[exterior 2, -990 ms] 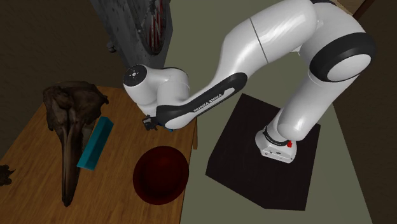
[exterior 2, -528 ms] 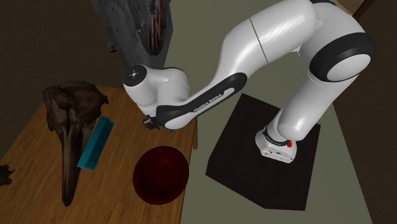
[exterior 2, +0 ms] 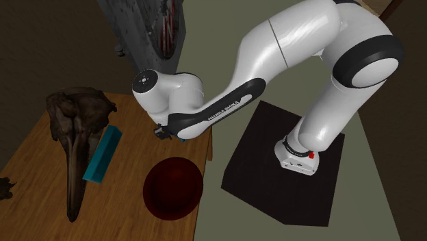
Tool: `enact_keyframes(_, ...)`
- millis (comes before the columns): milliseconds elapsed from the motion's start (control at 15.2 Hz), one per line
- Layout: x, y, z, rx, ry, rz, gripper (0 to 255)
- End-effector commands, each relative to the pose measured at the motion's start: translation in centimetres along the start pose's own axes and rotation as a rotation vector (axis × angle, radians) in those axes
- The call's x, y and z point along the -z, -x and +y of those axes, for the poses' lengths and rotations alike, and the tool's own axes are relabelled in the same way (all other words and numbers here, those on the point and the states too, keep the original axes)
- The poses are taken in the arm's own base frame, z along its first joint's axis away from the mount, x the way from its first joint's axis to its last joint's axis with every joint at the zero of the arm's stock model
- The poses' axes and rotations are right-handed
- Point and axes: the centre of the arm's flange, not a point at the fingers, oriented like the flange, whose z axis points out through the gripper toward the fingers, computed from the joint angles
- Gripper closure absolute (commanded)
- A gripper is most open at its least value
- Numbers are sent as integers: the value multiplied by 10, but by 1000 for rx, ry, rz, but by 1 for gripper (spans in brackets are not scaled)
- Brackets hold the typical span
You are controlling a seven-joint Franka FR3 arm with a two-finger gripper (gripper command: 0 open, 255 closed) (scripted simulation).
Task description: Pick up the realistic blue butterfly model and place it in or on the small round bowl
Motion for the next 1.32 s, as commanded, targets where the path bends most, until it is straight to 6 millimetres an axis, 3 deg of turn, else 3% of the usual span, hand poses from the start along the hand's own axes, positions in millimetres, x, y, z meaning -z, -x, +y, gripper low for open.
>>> enact_keyframes(0,-1,0,0,0,1,-1,255)
enact_keyframes(1254,99,-3,9,0,1,-1,255)
